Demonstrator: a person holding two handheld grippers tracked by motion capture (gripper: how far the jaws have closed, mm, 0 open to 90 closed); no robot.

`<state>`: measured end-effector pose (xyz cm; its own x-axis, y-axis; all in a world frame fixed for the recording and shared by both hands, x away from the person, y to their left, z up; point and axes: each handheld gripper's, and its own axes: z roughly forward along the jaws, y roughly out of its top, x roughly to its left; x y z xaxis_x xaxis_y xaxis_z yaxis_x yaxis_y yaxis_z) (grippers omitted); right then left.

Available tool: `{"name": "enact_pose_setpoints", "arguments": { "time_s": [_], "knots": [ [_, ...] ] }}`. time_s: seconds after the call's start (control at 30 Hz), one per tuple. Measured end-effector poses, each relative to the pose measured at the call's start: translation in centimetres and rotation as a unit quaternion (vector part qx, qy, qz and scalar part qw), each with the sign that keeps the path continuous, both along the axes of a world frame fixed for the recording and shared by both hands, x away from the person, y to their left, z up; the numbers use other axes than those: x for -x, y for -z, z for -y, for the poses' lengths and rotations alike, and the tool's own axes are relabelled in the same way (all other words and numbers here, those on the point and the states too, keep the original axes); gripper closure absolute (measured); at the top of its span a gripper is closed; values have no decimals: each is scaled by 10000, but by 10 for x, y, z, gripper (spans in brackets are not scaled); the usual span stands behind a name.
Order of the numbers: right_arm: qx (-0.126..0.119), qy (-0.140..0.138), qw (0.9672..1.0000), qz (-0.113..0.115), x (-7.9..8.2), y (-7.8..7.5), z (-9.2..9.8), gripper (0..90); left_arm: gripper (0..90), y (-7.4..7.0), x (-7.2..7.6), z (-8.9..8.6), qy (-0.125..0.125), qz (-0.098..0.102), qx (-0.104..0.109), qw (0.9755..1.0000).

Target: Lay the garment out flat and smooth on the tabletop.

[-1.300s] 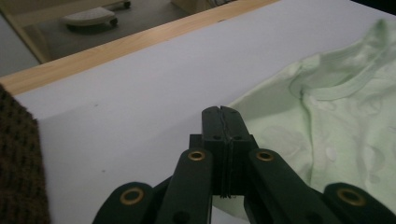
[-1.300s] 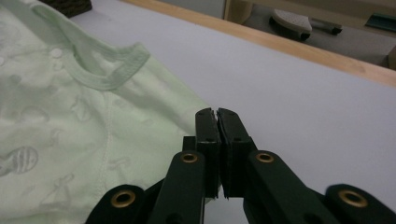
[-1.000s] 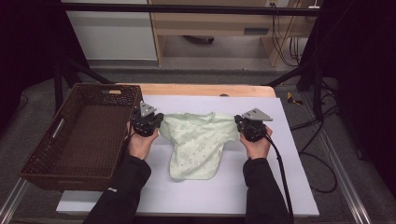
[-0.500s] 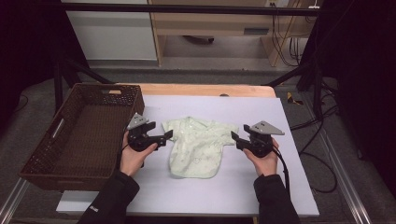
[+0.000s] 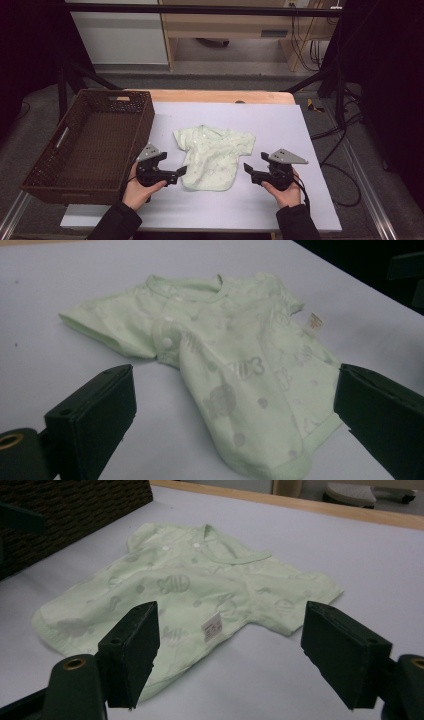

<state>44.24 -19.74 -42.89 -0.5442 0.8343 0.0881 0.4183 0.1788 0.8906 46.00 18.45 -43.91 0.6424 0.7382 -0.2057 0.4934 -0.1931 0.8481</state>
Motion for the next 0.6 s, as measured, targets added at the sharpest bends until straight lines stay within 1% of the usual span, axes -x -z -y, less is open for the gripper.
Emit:
{"name": "enact_pose_setpoints", "arguments": {
  "time_s": [0.07, 0.1, 0.17, 0.23, 0.3, 0.33, 0.37, 0.43, 0.47, 0.5, 0.53, 0.57, 0.6],
  "knots": [
    [-24, -41, 10000, -75, 4, 4, -3, 239, 29, 4, 3, -1, -12, -33, -60, 10000],
    [9, -75, 9999, -115, 6, 6, -5, 236, 29, 6, 5, -1, -23, -44, -96, 9999],
    [53, -116, 9998, -174, 7, 10, -8, 235, 32, 10, 7, 0, -24, -91, -87, 9999],
    [74, -133, 9995, -260, 8, 15, -11, 234, 51, 15, 9, 0, -39, -133, -99, 9999],
    [133, -145, 9993, -333, 9, 20, -15, 240, 87, 20, 9, 1, -50, -143, -159, 9998],
    [163, -157, 9991, -365, 8, 22, -16, 244, 114, 24, 9, 1, -67, -117, -282, 9995],
    [192, -151, 9988, -426, 8, 26, -18, 251, 151, 27, 8, 1, -92, -112, -326, 9994],
    [231, -150, 9984, -498, 7, 32, -22, 272, 232, 32, 7, 0, -125, -178, -389, 9990],
    [235, -148, 9982, -539, 7, 33, -23, 284, 272, 35, 6, 0, -112, -217, -467, 9986],
    [285, -121, 9979, -565, 6, 37, -26, 308, 325, 35, 5, 0, -111, -205, -478, 9986],
    [297, -113, 9978, -573, 6, 38, -27, 318, 353, 36, 4, -1, -104, -155, -513, 9985],
    [318, -111, 9975, -621, 5, 41, -30, 331, 402, 37, 4, -2, -99, -163, -520, 9985],
    [347, -128, 9972, -657, 5, 43, -33, 340, 435, 38, 3, -2, -95, -230, -505, 9984]
  ]
}}
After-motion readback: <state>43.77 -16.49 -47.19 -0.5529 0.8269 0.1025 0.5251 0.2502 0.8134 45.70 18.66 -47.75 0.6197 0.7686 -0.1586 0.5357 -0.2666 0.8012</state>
